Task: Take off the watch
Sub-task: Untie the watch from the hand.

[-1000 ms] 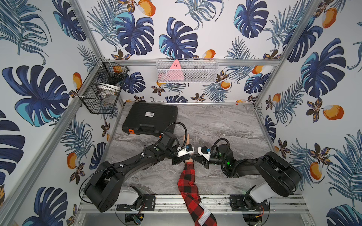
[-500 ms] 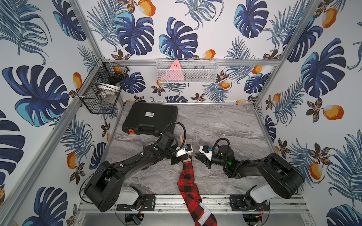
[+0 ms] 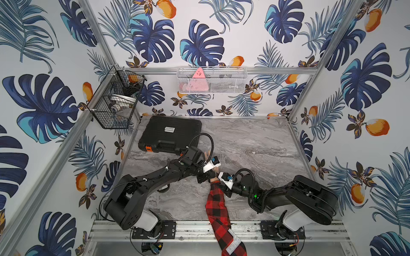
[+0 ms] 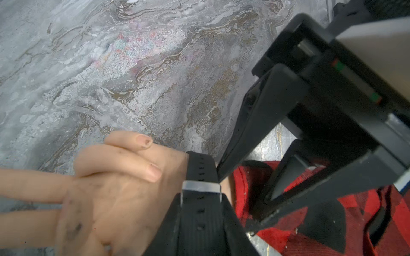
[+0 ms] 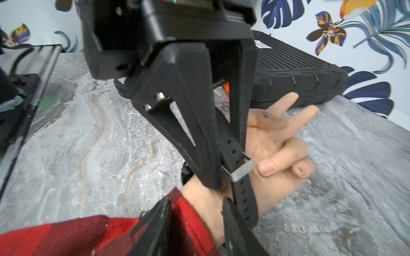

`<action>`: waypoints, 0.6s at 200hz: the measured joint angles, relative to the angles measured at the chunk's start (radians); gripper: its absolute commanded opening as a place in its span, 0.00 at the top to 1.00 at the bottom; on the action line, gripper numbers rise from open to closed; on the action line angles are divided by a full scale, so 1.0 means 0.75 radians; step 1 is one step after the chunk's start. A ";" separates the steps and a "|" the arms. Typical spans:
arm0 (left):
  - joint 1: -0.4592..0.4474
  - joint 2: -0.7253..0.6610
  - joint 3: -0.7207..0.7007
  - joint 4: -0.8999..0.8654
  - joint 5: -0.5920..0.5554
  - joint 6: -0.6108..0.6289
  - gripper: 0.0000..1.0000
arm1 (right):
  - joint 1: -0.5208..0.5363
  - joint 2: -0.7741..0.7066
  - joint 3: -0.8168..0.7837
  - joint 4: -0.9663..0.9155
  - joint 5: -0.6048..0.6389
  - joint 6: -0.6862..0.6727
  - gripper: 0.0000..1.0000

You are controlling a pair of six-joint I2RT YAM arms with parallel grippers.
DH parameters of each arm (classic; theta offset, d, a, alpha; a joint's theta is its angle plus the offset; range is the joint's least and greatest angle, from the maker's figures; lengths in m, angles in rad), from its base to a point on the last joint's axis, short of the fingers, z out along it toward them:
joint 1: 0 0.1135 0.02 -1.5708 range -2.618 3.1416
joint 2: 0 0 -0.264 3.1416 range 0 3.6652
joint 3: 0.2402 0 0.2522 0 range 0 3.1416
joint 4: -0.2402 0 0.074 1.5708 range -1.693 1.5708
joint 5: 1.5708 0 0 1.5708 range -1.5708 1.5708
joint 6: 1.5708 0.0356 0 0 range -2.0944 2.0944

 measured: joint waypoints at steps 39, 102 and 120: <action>0.000 0.005 0.010 -0.022 -0.028 0.001 0.86 | 0.020 0.066 -0.036 0.152 0.199 0.008 0.61; -0.003 0.029 0.022 -0.073 -0.027 -0.006 0.86 | 0.026 0.132 -0.039 0.285 0.276 0.028 0.63; -0.005 0.031 0.026 -0.077 -0.028 -0.007 0.86 | 0.031 0.138 -0.034 0.293 0.237 0.029 0.63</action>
